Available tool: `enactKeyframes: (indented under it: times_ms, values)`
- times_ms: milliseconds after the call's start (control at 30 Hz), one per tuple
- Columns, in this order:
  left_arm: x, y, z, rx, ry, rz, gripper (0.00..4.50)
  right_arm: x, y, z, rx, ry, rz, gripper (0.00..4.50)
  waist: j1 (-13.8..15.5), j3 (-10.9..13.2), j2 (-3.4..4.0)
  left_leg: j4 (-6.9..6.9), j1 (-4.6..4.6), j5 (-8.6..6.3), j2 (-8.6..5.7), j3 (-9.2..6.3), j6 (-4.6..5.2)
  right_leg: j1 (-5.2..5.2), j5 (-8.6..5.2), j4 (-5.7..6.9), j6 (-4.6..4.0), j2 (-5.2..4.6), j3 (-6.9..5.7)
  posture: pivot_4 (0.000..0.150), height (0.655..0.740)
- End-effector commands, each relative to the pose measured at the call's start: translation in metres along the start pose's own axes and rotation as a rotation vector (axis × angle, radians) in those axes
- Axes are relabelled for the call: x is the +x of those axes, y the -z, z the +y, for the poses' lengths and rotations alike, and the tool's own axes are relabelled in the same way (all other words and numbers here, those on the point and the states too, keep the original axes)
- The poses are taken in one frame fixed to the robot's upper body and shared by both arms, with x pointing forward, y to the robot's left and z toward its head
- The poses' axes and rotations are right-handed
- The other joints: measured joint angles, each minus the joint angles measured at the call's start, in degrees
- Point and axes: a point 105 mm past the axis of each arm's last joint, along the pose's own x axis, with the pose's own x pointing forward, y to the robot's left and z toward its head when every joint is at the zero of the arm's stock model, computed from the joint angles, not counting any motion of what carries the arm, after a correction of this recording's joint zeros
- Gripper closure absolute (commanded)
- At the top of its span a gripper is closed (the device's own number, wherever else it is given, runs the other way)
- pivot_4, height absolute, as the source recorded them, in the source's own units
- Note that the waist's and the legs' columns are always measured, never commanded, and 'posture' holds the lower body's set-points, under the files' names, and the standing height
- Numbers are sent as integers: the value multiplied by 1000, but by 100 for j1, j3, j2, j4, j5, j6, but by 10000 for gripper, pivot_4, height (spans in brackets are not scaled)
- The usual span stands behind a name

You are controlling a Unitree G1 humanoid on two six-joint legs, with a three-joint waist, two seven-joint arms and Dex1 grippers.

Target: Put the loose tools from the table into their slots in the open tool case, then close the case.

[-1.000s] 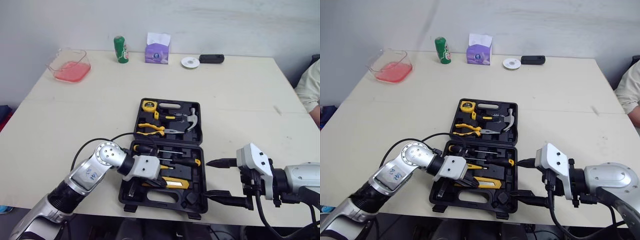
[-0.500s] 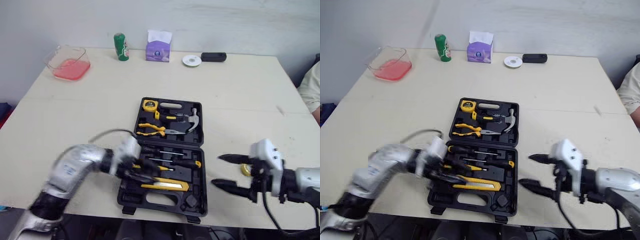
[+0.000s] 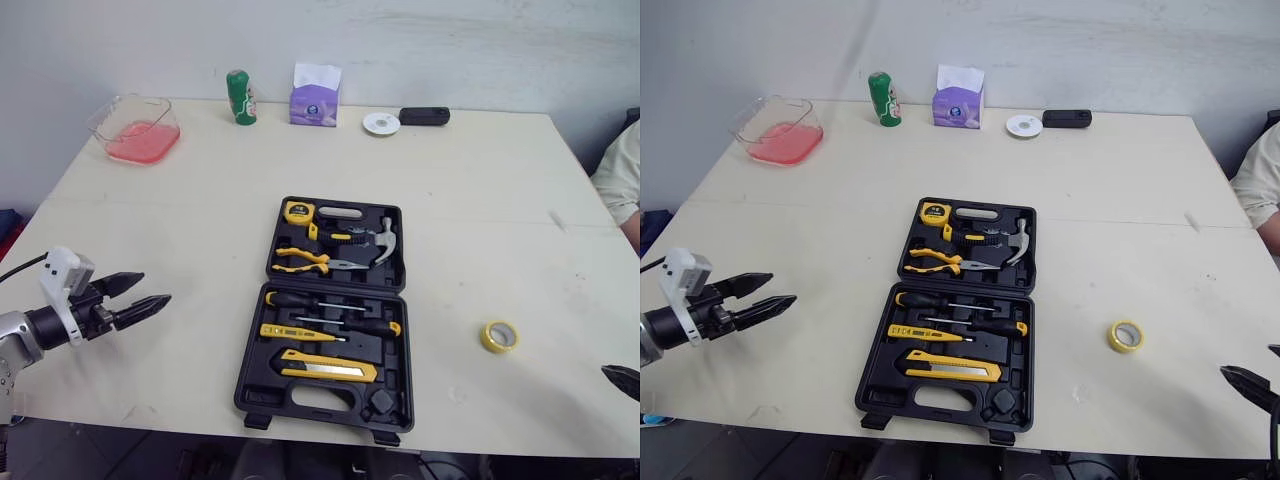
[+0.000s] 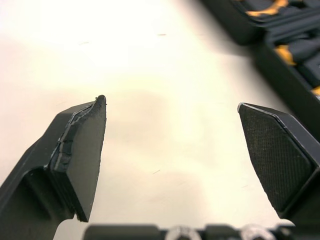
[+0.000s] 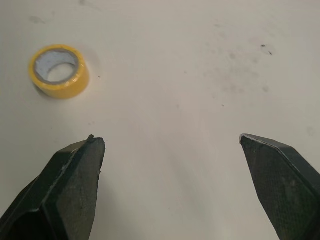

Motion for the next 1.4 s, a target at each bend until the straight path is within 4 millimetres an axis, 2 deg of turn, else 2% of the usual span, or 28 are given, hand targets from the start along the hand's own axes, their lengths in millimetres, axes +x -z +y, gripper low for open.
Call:
enactKeyframes:
  times_ms: [33, 167, 267, 367, 433, 533, 600, 700, 900, 1033, 1067, 1133, 1267, 1400]
  values:
    - [-13, -2, 28, 20, -150, -18, 670, -7, -10, -26, -28, 99, -49, 0, -13, 3, 5, 0, -1, 0, 0, 1, -1, -1, -2, -3, -10, -1, 2, 1500, 7244]
    - [-5, -12, 19, 55, -108, -34, 670, 5, -16, -21, -54, 63, -65, 0, -7, 3, 5, -5, -4, -2, 2, 1, -4, -8, 1, -5, -10, -4, 3, 1500, 7244]
    - [6, -33, 0, 98, -8, -64, 670, 10, -26, -12, -84, 16, -73, 0, 15, 7, 13, -16, -6, -4, 2, 1, -7, -14, 5, -5, -3, -5, 2, 1500, 7244]
    - [22, -60, -35, 175, 172, -89, 670, 15, -40, 6, -128, -89, -57, 0, 26, 9, 17, -17, -17, -1, 2, -3, -11, -19, 5, -5, -1, -10, -10, 1500, 7244]
    - [34, -76, -68, 238, 342, -106, 670, 20, -56, 25, -177, -192, -47, 0, 13, 10, 18, -16, -20, -1, 2, -3, -11, -19, 7, -6, 1, -11, -10, 1500, 7244]
    - [48, -99, -133, 348, 685, -128, 670, 33, -83, 60, -332, -381, -7, 0, -14, 11, 21, -10, -20, 0, -1, 0, -11, -13, 9, -5, 6, -9, -11, 1500, 7244]
    - [52, -112, -165, 412, 836, -156, 670, 39, -90, 78, -439, -474, 38, 0, -33, 12, 23, 6, -22, 1, -1, 5, -10, -11, 15, -2, 16, 0, -7, 1500, 7244]
    - [57, -127, -195, 479, 967, -207, 670, 45, -91, 96, -579, -581, 104, 0, 0, 13, 23, 8, -19, 1, 0, 6, -9, -4, 16, -3, 19, 16, -7, 1500, 7244]
    - [64, -135, -224, 545, 1121, -249, 670, 60, -85, 109, -783, -679, 188, 0, -2, 14, 21, 35, -26, 4, -4, 12, -7, -5, 14, -1, 32, 31, 0, 1500, 7244]
    - [68, -132, -240, 584, 1215, -256, 670, 72, -69, 96, -888, -661, 323, 0, 5, 15, 19, 55, -32, 13, -8, 14, -19, -4, 17, 2, 40, 31, 6, 1500, 7244]
    - [69, -132, -241, 586, 1217, -257, 0, 74, -69, 95, -897, -663, 328, 5264, 4, 15, 19, 60, -34, 12, -8, 14, -19, -4, 18, 2, 41, 31, 6, 1500, 7244]
    - [70, -131, -240, 589, 1214, -260, 0, 79, -73, 98, -884, -656, 305, 12771, 6, 15, 20, 66, -37, 12, -8, 15, -19, -5, 18, 3, 41, 31, 8, 1500, 7244]
    - [70, -130, -241, 592, 1214, -262, 0, 82, -69, 105, -841, -692, 325, 12771, 2, 15, 20, 73, -39, 13, -1, 13, -21, -7, 17, 8, 40, 38, 10, 1500, 7244]
    - [68, -130, -243, 592, 1221, -273, 0, 85, -61, 99, -860, -673, 361, 12771, 8, 15, 20, 81, -46, 13, -2, 9, -20, -7, 17, 9, 41, 35, 8, 1500, 7244]
